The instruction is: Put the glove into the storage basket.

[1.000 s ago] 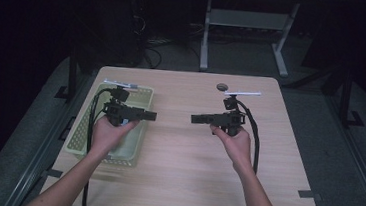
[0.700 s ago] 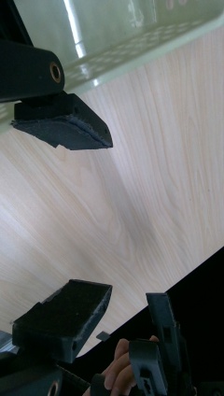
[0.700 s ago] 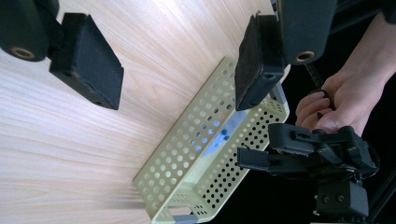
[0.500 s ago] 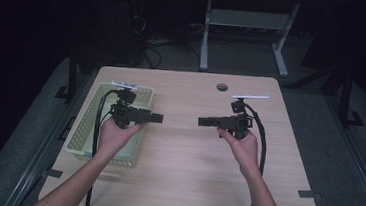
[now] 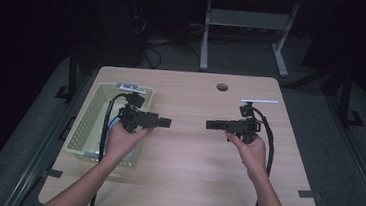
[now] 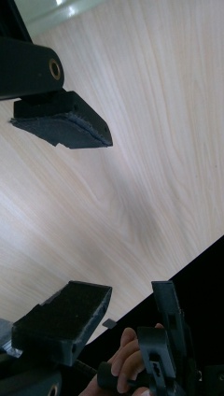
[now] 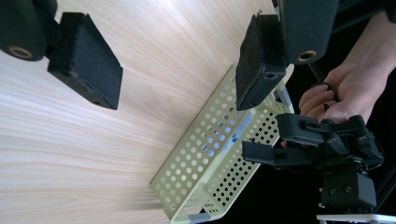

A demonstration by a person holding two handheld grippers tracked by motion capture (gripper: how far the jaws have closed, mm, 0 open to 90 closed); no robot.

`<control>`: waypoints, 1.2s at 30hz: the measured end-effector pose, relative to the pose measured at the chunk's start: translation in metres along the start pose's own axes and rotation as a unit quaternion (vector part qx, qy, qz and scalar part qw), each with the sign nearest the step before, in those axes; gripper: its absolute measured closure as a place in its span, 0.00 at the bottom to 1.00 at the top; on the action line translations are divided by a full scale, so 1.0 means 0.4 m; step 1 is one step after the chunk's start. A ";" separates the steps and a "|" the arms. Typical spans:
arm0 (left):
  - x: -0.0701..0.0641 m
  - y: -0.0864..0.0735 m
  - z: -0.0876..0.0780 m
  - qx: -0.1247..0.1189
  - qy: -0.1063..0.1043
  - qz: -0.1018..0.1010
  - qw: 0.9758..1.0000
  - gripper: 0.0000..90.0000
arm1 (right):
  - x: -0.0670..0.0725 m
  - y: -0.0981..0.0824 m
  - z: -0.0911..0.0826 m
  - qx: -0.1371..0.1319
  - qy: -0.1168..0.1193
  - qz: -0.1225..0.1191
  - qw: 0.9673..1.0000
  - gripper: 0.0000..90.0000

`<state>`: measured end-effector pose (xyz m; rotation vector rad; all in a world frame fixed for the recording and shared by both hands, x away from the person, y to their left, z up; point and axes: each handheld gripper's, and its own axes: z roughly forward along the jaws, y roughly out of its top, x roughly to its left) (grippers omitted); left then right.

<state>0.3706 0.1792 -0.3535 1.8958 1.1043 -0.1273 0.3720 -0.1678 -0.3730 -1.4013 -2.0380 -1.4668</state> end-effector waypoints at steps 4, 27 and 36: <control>-0.007 -0.006 0.012 0.001 0.001 0.002 1.000 0.25 | -0.010 -0.010 -0.009 0.000 -0.002 0.006 1.000 0.35; -0.043 -0.037 0.071 0.016 -0.015 0.015 1.000 0.26 | -0.075 -0.073 -0.083 -0.017 -0.013 0.033 0.999 0.35; -0.056 -0.052 0.093 0.021 -0.023 0.017 0.999 0.26 | -0.100 -0.096 -0.109 -0.023 -0.020 0.047 0.998 0.35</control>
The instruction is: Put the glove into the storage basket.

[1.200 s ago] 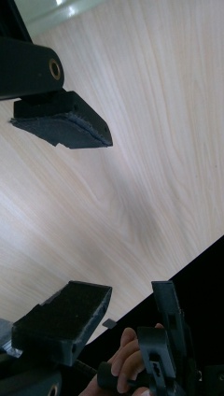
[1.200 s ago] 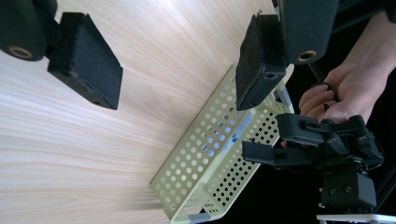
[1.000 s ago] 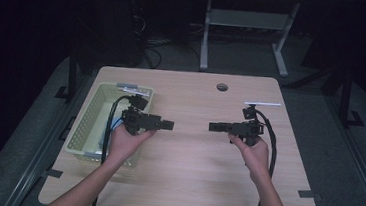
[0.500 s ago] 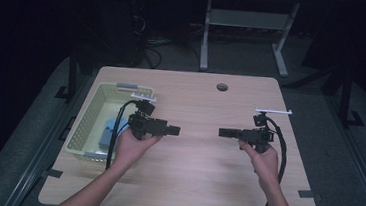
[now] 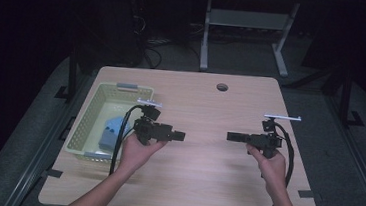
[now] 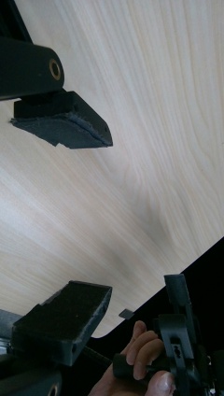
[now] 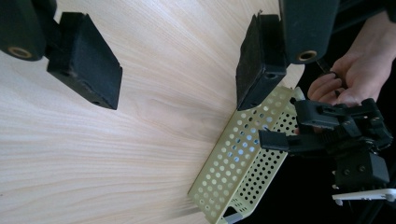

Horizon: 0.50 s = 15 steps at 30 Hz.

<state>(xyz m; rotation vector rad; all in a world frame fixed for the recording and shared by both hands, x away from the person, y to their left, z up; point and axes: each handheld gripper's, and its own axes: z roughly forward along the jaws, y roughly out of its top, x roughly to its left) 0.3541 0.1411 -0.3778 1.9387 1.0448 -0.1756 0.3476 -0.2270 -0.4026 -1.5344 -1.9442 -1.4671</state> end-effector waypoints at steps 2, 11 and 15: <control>-0.003 -0.003 0.005 -0.001 -0.002 -0.002 1.000 0.26 | -0.004 -0.005 -0.004 0.000 -0.003 0.000 1.000 0.35; -0.005 -0.016 0.026 0.005 -0.005 -0.002 1.000 0.26 | -0.036 -0.035 -0.025 -0.001 -0.008 0.015 1.000 0.35; -0.011 -0.024 0.037 0.006 -0.010 0.000 1.000 0.26 | -0.051 -0.048 -0.038 -0.002 -0.012 0.020 1.000 0.34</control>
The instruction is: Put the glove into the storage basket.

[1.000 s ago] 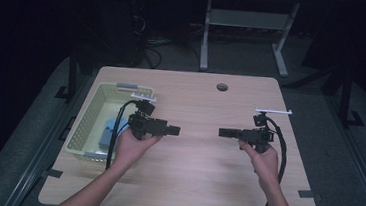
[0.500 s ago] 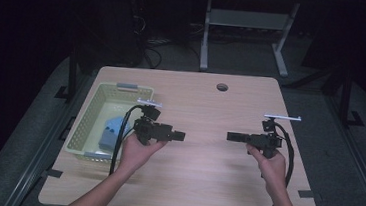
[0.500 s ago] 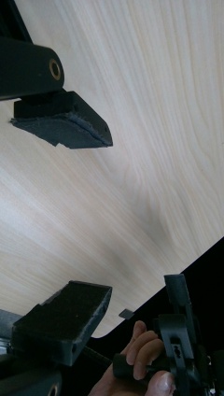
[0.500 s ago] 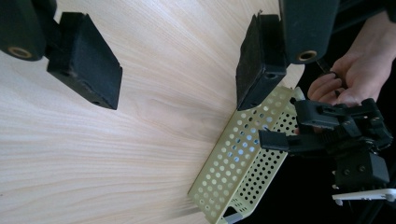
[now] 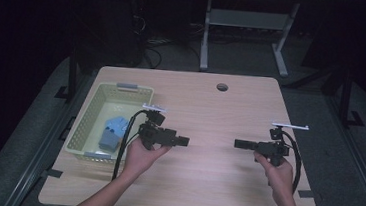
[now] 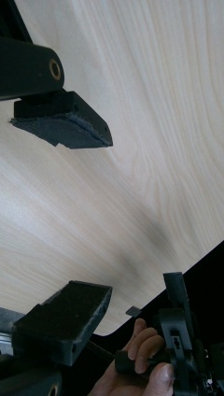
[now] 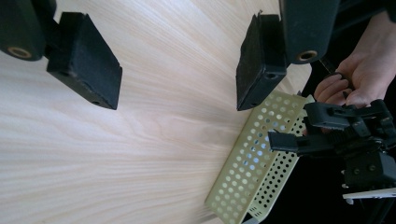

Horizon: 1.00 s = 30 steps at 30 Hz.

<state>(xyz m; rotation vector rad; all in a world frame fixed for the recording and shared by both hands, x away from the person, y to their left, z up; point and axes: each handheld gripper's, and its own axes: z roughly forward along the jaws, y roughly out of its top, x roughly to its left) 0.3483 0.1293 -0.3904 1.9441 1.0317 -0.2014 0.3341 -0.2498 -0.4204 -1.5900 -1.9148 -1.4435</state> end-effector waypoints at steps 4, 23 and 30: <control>-0.007 -0.011 0.013 0.004 -0.002 0.003 1.000 0.26 | -0.008 -0.011 -0.012 -0.001 -0.001 0.004 1.000 0.34; -0.034 -0.073 0.062 0.017 -0.022 0.013 1.000 0.26 | -0.033 -0.066 -0.044 -0.002 -0.001 0.014 1.000 0.34; -0.043 -0.112 0.068 0.008 -0.025 0.018 0.999 0.26 | -0.042 -0.099 -0.051 0.001 -0.004 0.010 1.000 0.33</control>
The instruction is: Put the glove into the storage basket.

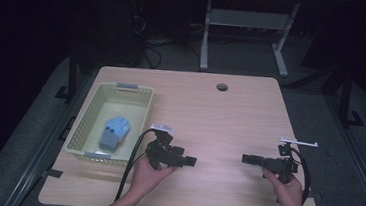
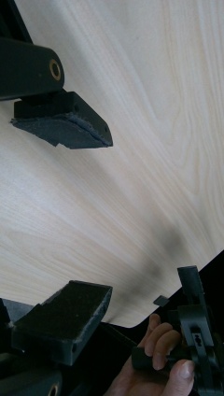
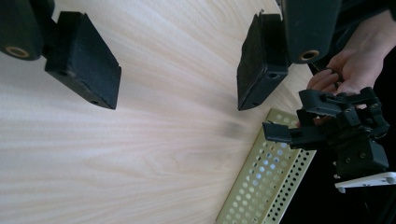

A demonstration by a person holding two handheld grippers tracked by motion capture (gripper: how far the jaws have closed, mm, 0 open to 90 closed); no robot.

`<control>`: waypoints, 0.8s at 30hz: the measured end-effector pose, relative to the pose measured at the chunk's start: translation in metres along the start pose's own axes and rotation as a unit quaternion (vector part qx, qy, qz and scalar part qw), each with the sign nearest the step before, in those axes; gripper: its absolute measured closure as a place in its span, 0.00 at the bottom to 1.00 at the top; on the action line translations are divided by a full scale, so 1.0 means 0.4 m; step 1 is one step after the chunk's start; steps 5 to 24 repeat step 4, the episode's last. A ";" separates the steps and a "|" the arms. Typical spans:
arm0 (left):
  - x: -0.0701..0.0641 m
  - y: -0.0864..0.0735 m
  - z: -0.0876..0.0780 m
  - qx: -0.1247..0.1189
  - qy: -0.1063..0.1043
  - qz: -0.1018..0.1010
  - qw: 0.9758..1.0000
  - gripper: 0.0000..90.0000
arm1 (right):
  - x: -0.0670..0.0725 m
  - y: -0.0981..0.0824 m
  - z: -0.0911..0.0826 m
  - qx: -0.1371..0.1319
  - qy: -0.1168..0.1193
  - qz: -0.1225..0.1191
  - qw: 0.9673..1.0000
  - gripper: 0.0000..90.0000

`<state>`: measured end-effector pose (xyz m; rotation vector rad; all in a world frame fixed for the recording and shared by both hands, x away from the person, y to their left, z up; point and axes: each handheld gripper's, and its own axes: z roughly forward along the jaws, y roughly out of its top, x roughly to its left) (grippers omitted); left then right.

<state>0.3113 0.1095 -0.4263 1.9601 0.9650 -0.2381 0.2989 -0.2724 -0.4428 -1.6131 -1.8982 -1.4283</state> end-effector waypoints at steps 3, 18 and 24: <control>-0.008 -0.024 0.003 -0.003 -0.004 0.007 1.000 0.26 | -0.001 -0.018 -0.004 0.001 -0.001 -0.004 1.000 0.33; -0.011 -0.034 0.004 -0.004 -0.006 0.010 1.000 0.26 | -0.003 -0.026 -0.005 0.001 0.000 -0.008 1.000 0.32; -0.011 -0.034 0.004 -0.004 -0.006 0.010 1.000 0.26 | -0.003 -0.026 -0.005 0.001 0.000 -0.008 1.000 0.32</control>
